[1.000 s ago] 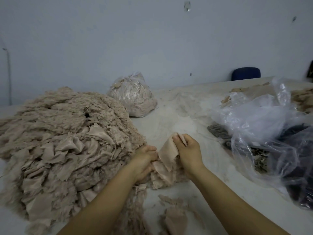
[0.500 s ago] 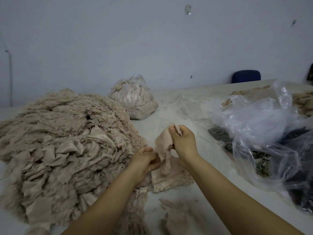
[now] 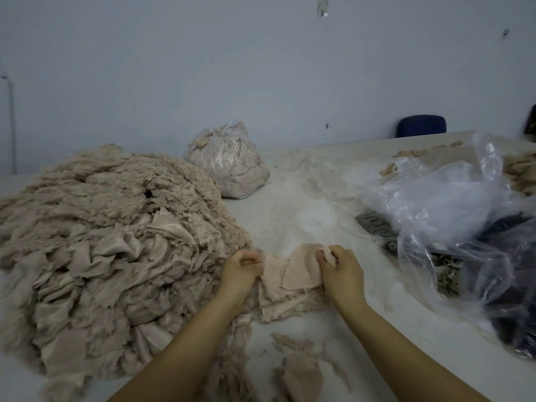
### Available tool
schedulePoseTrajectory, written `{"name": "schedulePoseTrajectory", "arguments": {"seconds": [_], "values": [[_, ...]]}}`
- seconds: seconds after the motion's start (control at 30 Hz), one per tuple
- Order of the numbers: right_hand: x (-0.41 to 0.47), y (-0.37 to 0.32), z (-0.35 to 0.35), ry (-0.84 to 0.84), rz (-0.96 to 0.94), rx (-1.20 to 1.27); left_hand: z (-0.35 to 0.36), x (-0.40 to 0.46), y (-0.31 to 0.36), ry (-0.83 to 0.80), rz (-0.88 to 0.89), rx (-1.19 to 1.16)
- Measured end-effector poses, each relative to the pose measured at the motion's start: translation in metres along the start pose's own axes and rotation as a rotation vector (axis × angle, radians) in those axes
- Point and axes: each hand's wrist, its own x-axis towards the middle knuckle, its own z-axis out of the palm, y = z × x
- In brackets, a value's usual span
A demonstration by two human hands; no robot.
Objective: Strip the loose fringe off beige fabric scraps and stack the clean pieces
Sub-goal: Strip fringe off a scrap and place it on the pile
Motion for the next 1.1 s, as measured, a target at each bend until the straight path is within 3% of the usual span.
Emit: {"name": "schedulePoseTrajectory", "arguments": {"seconds": [0.13, 0.2, 0.3, 0.37, 0.5, 0.6, 0.7, 0.73, 0.8, 0.87, 0.93, 1.03, 1.1], "values": [[0.0, -0.036, -0.005, -0.098, -0.115, 0.168, 0.003, 0.003, 0.012, 0.095, 0.204, 0.03], [-0.001, -0.058, -0.004, -0.197, -0.144, 0.317, 0.007, 0.0, 0.022, -0.038, 0.092, -0.113], [-0.002, -0.083, -0.001, -0.362, -0.108, 0.582, 0.009, -0.007, 0.034, -0.396, -0.221, -0.43], [0.002, -0.084, 0.0, -0.358, -0.081, 0.589, 0.01, -0.007, 0.033, -0.413, -0.225, -0.528], [0.009, -0.05, 0.0, -0.208, 0.045, 0.298, 0.011, 0.001, 0.02, -0.073, 0.071, -0.099], [0.001, -0.02, -0.003, -0.19, 0.134, 0.046, 0.007, 0.002, 0.001, -0.075, 0.186, 0.321], [-0.021, -0.002, -0.006, -0.063, -0.01, -0.041, -0.004, 0.003, -0.012, -0.051, 0.212, 0.463], [-0.031, 0.003, -0.006, -0.123, -0.067, 0.01, -0.009, 0.003, -0.012, -0.008, 0.227, 0.484], [-0.05, 0.006, -0.011, -0.451, -0.14, 0.082, -0.017, -0.001, -0.008, 0.022, 0.271, 0.48], [-0.064, 0.009, -0.018, -0.825, -0.186, 0.017, -0.026, -0.014, -0.003, -0.161, 0.276, 0.446], [-0.067, 0.013, -0.025, -0.996, -0.334, -0.116, -0.032, -0.037, 0.0, -0.467, 0.233, 0.479], [-0.07, 0.014, -0.025, -0.958, -0.437, -0.208, -0.035, -0.065, 0.0, -0.754, 0.095, 0.429], [-0.072, 0.014, -0.02, -0.828, -0.339, -0.183, -0.035, -0.076, -0.004, -0.814, 0.02, 0.382]]}}
